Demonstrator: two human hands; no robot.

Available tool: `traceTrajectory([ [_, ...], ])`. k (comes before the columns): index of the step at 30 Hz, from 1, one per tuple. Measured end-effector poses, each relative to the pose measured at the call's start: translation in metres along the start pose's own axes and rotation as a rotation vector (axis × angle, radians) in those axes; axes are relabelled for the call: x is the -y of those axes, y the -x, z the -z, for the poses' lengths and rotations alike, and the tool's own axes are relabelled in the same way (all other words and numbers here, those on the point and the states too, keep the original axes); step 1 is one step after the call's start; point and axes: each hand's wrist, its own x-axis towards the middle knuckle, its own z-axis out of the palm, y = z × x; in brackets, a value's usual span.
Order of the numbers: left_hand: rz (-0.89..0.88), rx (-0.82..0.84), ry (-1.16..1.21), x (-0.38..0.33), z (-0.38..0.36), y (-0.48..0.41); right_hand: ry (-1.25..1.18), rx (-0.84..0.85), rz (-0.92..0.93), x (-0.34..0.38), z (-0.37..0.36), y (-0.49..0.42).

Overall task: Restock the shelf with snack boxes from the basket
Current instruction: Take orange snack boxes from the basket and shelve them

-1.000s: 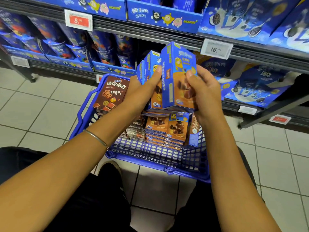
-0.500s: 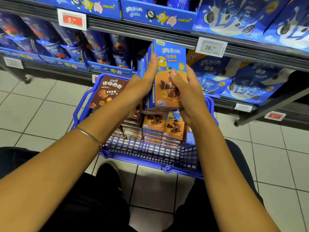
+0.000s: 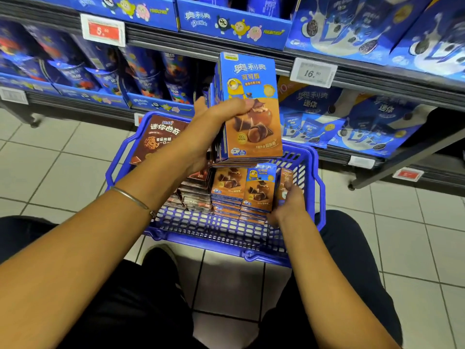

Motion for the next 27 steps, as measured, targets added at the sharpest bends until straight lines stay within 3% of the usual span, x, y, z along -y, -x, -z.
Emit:
traceTrajectory([
  [3,0.017,-0.046,0.040,0.004,-0.003,0.001,-0.038,-0.048,-0.048,-0.005,0.003,-0.009],
  [8,0.033,-0.008,0.029,0.017,0.002,0.003,-0.004,-0.289,-0.156,0.005,-0.001,-0.026],
  [12,0.044,0.007,-0.006,0.018,-0.001,0.005,-0.085,-0.329,-0.256,-0.013,0.012,-0.037],
  [18,0.058,0.018,0.022,0.022,-0.001,0.004,-0.209,-0.120,-0.248,-0.032,0.030,-0.048],
  [22,0.070,0.022,0.029,0.026,0.000,0.005,-0.237,-0.085,-0.219,-0.033,0.026,-0.043],
  [27,0.046,0.007,0.022,0.025,0.003,0.002,-0.285,0.009,0.085,-0.019,0.004,-0.009],
])
